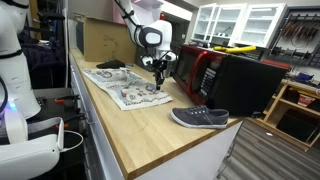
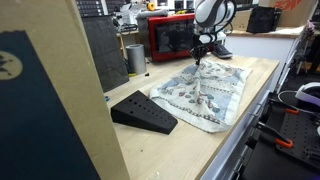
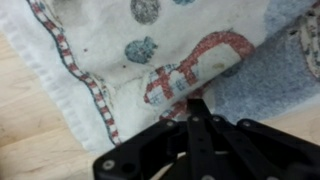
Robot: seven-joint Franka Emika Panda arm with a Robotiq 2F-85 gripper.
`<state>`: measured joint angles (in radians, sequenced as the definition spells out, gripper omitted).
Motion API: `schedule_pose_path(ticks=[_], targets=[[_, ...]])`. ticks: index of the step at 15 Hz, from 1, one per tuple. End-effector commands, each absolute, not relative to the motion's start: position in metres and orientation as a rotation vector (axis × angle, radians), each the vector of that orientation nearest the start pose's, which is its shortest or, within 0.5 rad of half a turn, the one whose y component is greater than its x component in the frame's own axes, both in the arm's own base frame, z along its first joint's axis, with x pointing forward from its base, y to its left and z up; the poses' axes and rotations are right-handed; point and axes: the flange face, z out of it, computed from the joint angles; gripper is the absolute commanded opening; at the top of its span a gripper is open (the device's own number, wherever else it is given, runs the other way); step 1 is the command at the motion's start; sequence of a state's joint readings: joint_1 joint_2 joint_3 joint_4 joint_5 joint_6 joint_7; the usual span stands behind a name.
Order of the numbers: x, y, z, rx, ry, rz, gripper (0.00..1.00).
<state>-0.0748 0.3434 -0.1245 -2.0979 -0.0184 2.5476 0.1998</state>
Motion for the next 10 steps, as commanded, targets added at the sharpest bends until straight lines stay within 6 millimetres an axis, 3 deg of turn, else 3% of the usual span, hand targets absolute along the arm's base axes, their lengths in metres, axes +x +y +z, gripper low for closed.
schedule_pose_path(ticks=[1,10], targets=[[0.594,-0.122,0.234,-3.219,0.636,-0.197,0.00],[0.616,-0.125,0.236,-3.327,0.645,-0.418,0.00]])
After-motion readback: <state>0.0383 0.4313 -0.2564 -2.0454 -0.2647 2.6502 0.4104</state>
